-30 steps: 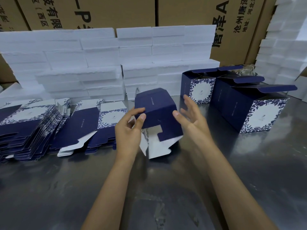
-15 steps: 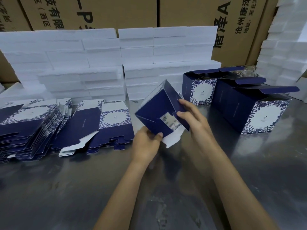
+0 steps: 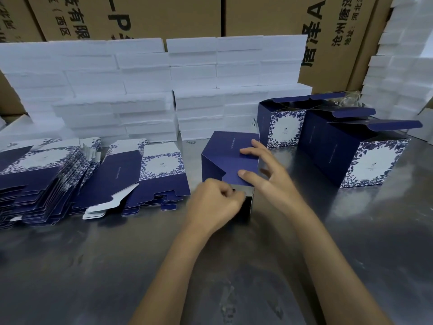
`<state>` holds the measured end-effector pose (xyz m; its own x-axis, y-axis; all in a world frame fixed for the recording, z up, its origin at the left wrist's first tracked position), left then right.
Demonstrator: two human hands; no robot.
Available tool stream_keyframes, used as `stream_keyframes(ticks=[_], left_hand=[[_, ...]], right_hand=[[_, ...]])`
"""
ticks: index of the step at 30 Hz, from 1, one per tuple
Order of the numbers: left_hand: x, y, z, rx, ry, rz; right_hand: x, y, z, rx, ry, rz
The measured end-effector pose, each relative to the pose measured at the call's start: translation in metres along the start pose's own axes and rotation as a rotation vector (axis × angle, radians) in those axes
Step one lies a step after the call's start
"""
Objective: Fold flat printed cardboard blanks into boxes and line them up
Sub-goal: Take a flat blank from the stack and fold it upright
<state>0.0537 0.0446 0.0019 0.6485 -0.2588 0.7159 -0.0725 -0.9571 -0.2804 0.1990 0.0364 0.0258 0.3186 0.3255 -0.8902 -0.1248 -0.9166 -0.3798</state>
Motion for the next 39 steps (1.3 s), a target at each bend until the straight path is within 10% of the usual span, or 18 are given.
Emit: stream_keyframes(ticks=[7,27,39], left_hand=[[0.003,0.002,-0.049,0.458,0.189,0.104],[-0.003,-0.013,-0.032,0.283,0.260,0.268],[-0.003,-0.011,-0.034,0.390,0.273,0.270]], right_hand=[[0.003,-0.001,-0.001,-0.031,-0.065,0.001],[0.016,0.000,0.006,-0.300,-0.157,0.055],[0.002,0.000,0.012,0.053,-0.158,-0.023]])
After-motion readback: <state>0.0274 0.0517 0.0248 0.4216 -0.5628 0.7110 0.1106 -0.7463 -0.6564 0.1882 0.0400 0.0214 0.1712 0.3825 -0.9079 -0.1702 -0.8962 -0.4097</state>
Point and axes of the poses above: each hand's wrist, its own y-axis away from the middle knuckle, its own z-axis out of the palm, x = y × z, the point moved 7 cm from there along -y, towards the middle knuckle, and after that the axes turned 4 degrees about x, right-handed, at the moved point
